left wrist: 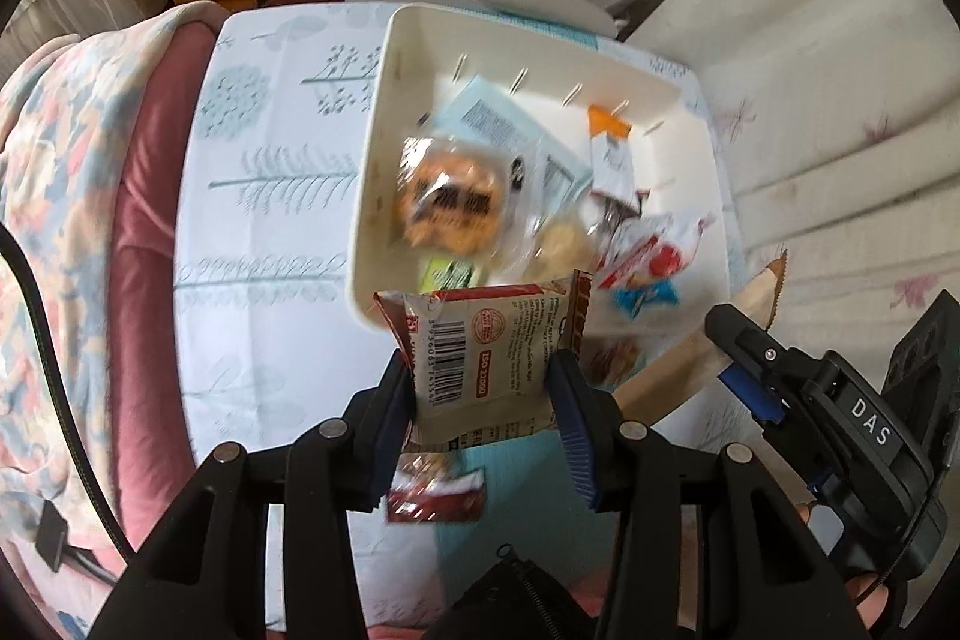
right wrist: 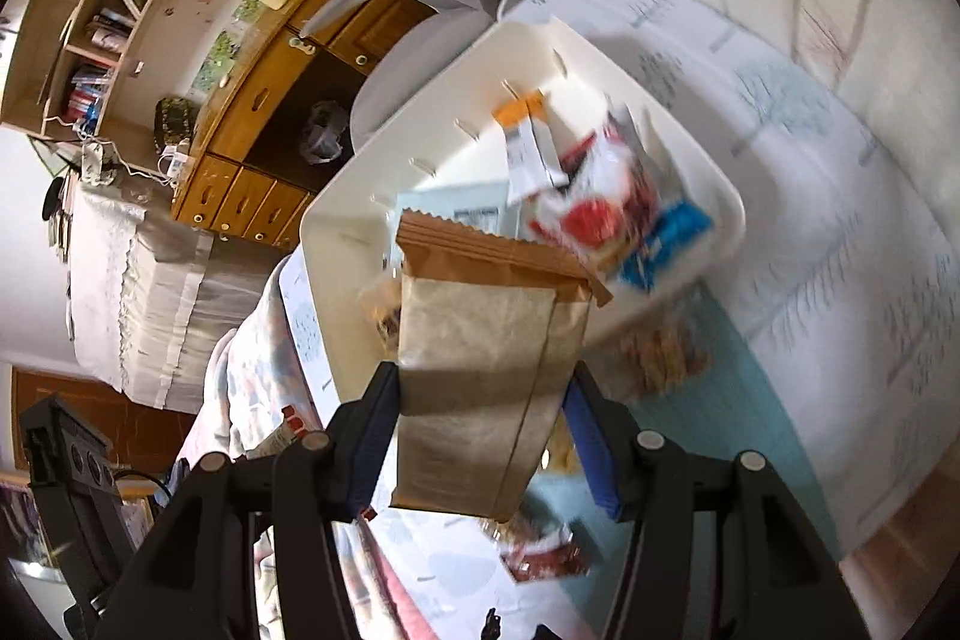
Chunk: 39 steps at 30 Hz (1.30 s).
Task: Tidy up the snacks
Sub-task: 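Carry both held snacks into the white tray and release them, then withdraw both grippers from the tray toward the remaining snacks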
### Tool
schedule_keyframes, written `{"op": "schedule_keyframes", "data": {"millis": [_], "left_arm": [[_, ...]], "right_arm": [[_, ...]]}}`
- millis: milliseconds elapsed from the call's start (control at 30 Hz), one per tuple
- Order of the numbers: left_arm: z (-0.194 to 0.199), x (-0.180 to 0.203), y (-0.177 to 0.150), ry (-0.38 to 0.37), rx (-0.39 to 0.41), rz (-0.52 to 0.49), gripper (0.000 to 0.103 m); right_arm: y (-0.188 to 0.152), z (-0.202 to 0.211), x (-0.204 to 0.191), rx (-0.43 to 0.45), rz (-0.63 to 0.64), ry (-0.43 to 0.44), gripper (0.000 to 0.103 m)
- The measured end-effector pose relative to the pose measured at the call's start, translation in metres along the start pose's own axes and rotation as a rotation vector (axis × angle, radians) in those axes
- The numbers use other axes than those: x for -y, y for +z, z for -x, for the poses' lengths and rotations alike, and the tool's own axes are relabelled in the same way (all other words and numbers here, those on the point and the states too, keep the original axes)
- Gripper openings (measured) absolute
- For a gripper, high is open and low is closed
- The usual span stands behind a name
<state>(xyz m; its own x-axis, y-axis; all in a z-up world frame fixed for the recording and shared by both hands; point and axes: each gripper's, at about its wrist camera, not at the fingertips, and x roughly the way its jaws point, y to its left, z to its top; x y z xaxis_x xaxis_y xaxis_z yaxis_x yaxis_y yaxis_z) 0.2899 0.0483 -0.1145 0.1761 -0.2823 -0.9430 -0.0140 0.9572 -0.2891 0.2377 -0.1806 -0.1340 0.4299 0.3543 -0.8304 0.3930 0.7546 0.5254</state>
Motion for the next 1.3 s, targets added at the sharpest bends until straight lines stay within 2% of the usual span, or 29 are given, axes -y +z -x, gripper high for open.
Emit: {"op": "schedule_keyframes", "data": {"millis": [167,467,600,667,800,1100,1300], "left_arm": [[-0.016,0.013,0.014,-0.018,0.045,0.026,0.045],[-0.042,0.024,0.022,0.015,0.058,0.049,0.045],[-0.043,0.024,0.02,0.034,0.068,0.081,0.06],[-0.039,0.023,0.016,0.034,0.081,0.095,0.068],[-0.027,0.021,0.005,0.034,0.113,0.112,0.082],[-0.009,0.015,-0.033,0.066,0.161,0.089,0.082],[0.01,0.004,-0.067,0.066,0.217,0.062,0.082]], "right_arm": [[0.028,-0.011,0.006,-0.011,0.045,0.002,0.055],[0.056,-0.031,0.021,-0.041,0.057,0.026,0.056],[0.061,-0.036,0.025,-0.061,0.059,0.068,0.058],[0.061,-0.037,0.028,-0.078,0.046,0.092,0.059],[0.059,-0.034,0.031,-0.078,0.036,0.139,0.072],[0.041,-0.005,0.035,-0.023,0.036,0.145,0.073],[0.009,0.02,0.04,0.023,0.035,0.113,0.074]]}}
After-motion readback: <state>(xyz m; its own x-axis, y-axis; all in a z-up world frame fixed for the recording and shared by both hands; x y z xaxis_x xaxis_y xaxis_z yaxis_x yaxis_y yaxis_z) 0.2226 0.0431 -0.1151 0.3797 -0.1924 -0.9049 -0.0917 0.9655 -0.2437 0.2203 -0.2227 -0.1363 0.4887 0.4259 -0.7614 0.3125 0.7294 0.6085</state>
